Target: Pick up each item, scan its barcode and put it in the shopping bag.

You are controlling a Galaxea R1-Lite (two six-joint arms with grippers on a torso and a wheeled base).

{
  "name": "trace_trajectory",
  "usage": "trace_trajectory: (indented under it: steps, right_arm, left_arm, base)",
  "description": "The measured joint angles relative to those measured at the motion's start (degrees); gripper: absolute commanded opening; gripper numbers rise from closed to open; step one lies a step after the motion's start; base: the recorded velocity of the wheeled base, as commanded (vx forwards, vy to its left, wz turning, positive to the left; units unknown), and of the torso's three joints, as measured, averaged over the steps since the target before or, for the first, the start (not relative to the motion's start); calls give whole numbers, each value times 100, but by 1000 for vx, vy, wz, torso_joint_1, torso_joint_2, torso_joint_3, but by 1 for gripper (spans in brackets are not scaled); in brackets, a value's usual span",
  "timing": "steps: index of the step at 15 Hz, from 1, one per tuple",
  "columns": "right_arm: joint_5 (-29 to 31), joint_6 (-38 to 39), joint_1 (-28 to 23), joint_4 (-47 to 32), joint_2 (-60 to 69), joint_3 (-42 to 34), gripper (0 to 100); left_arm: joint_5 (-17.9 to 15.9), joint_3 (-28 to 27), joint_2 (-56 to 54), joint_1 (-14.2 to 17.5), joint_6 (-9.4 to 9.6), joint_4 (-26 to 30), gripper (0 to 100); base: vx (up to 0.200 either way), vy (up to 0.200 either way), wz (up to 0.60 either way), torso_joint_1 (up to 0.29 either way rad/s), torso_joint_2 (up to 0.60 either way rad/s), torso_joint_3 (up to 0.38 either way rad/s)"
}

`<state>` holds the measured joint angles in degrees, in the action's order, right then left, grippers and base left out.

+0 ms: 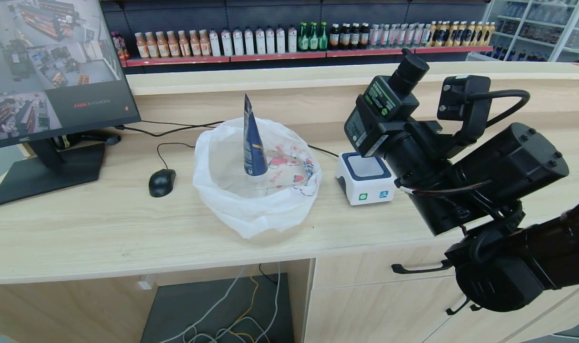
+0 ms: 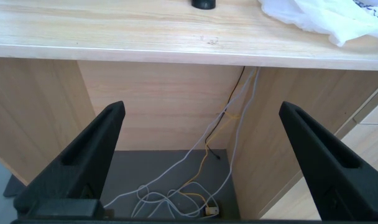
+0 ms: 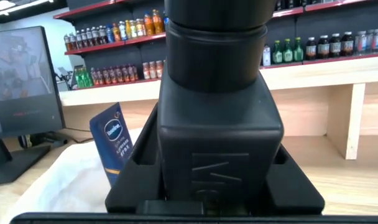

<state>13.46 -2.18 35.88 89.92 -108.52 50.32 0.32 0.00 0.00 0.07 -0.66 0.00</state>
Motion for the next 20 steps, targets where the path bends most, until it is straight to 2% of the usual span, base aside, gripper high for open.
trace_trajectory:
  steps: [9,15,20]
  right_arm:
    - [4,9,89,7,-72,-11,0]
    - [0,-88,26,0,-140,-2,0]
    - [-299,-307,-115,-52,-280,-9,0]
  left_arm:
    - [1,0,0,-2,-7,0,100]
    - [0,0,0,2,4,0,100]
    - [0,0,0,2,6,0,100]
  base:
    - [0,200,0,1,4,2]
    - [0,0,0,0,0,0]
    - [0,0,0,0,0,0]
